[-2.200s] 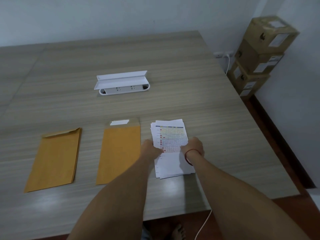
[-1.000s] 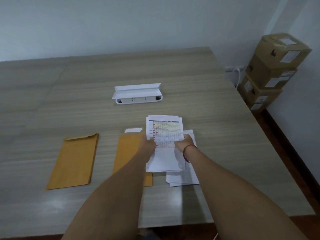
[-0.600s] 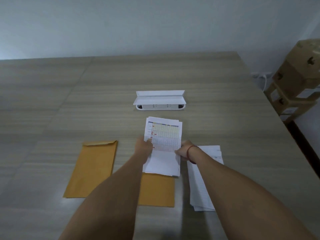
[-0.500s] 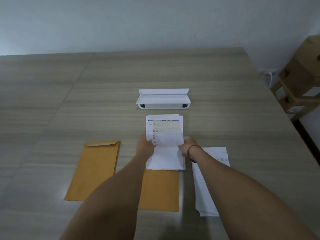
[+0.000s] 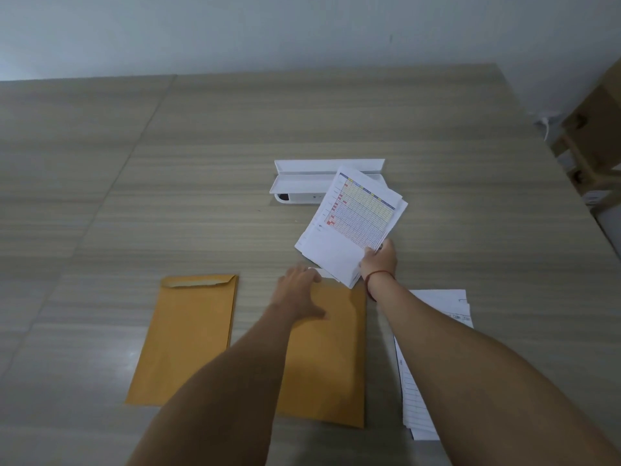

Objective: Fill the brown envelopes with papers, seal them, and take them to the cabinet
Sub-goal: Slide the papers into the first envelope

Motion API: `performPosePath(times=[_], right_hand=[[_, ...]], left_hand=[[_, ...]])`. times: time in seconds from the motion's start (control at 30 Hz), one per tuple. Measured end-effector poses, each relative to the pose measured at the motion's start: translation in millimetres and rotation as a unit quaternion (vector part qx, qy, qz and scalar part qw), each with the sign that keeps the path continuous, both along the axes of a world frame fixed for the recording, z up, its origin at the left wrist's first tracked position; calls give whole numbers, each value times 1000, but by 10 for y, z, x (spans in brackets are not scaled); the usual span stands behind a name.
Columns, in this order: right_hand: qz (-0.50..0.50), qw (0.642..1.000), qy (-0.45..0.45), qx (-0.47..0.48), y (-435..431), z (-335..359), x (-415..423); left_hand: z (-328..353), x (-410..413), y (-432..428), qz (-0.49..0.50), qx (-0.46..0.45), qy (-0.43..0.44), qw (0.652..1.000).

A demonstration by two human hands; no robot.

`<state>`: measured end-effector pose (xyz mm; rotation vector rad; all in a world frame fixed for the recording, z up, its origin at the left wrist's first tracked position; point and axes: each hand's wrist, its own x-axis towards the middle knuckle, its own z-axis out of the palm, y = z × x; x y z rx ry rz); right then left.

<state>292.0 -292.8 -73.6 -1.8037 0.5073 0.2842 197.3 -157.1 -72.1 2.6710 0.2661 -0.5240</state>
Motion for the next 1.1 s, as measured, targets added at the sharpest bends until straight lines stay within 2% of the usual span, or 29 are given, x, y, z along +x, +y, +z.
performPosePath(times=[0.4,0.53,0.67,0.77,0.9,1.1], right_hand=[[60,998,5,10,24,-21,-42],[37,998,6,44,-17,-2,-24],[41,997,9,66,-52,47,-15],[88,996,12,32,-88,58,-46],[164,985,-7,-57,-182,85,-88],[271,957,2,-107,-244,158,-134]], left_hand=[[72,133,-65,-16,20,47,999],[86,129,-70,-4,-37,63,997],[110,125,-77,-2,-54,60,997],[51,129,-43,28,-93,51,994],[21,126,-24,70,-113,25,991],[19,175,-53,80,-133,-15,988]])
